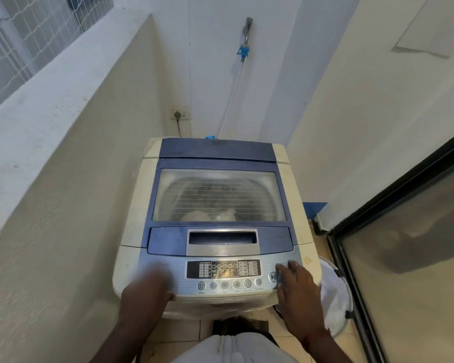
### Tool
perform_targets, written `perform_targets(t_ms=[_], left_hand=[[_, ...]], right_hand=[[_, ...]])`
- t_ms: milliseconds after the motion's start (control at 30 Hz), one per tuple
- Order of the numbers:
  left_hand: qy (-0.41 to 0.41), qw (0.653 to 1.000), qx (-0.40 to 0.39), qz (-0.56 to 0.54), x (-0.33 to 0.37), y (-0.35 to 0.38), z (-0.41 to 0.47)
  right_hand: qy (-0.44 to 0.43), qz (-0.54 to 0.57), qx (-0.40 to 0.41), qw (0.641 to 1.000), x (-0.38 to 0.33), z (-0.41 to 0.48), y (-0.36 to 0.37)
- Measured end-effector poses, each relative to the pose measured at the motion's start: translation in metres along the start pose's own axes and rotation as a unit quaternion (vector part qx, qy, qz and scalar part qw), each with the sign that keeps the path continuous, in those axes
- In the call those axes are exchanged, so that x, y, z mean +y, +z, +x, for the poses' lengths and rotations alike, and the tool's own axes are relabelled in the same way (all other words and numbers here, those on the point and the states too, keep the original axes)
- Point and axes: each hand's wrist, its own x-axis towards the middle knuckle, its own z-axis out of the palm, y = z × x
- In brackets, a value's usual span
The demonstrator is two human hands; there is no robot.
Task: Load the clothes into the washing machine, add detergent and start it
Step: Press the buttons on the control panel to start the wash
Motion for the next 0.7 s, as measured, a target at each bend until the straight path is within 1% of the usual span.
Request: perform_targets(t_ms=[100, 267, 400, 567, 633, 700], left_hand=[[0.004, 1.000, -0.001, -0.003, -0.001, 0.001, 0.000], [0.002, 1.000, -0.007, 0.006, 0.000, 0.000, 0.001], [0.004, 1.000, -0.012, 0.003, 0.000, 0.001, 0.002], [0.000, 1.000, -0.009, 0.004, -0.003, 0.006, 0.006], [-0.001, 1.000, -0.006, 0.004, -0.002, 0.007, 0.007], [-0.002, 1.000, -0.002, 0.009, -0.001, 0.008, 0.007]], right_hand=[[0.007, 0.010, -0.039, 0.999, 0.003, -0.005, 0.006], [0.027, 0.029, -0.036, 0.999, 0.009, -0.011, 0.017], [0.057, -0.024, -0.066, 0.996, 0.012, -0.015, 0.022], [0.095, -0.073, -0.124, 0.985, 0.018, -0.015, 0.028], [0.103, -0.078, -0.141, 0.982, 0.015, -0.013, 0.024], [0.109, -0.059, -0.161, 0.979, 0.013, -0.008, 0.017]])
